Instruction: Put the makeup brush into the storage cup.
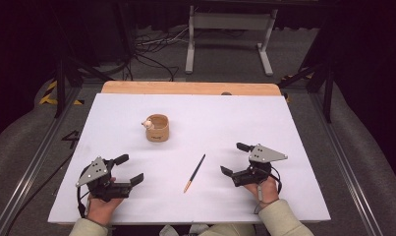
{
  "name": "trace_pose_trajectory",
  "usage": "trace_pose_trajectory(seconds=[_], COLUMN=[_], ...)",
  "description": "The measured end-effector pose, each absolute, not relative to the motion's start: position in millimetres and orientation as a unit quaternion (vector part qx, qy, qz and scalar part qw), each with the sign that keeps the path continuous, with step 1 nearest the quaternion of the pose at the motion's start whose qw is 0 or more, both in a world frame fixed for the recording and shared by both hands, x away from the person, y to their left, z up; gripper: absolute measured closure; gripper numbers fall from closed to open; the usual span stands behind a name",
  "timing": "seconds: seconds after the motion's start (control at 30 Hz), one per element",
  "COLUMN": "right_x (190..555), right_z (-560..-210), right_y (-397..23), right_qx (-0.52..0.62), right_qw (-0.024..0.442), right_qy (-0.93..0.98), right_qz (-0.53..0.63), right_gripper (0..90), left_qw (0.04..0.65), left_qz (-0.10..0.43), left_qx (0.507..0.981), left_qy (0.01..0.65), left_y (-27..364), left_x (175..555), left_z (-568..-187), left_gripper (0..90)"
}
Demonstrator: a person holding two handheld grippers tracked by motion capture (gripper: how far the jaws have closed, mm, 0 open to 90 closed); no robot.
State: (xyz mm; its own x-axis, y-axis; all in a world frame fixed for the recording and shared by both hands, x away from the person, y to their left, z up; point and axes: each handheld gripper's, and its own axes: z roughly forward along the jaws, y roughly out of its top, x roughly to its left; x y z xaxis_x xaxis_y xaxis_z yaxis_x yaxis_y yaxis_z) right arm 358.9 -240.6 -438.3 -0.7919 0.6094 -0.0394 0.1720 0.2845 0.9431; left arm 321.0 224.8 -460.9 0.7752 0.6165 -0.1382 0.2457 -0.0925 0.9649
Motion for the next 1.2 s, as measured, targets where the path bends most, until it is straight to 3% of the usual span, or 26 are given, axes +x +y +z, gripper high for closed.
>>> trace_pose_trajectory(seconds=[0.7, 1.2], right_x=[354, 358], right_z=[-434, -422], right_y=[-258, -248], right_qx=[0.278, 0.263], right_qw=[0.232, 0.200], right_qy=[0.720, 0.751], right_qz=[0.592, 0.571], right_gripper=[0.0, 0.0], left_qw=[0.618, 0.621], left_qz=[0.161, 0.166], left_qx=[0.708, 0.702], left_qy=[0.301, 0.307], left_y=[229, 231], left_x=[322, 325], left_z=[-458, -454], left_gripper=[8.0, 8.5])
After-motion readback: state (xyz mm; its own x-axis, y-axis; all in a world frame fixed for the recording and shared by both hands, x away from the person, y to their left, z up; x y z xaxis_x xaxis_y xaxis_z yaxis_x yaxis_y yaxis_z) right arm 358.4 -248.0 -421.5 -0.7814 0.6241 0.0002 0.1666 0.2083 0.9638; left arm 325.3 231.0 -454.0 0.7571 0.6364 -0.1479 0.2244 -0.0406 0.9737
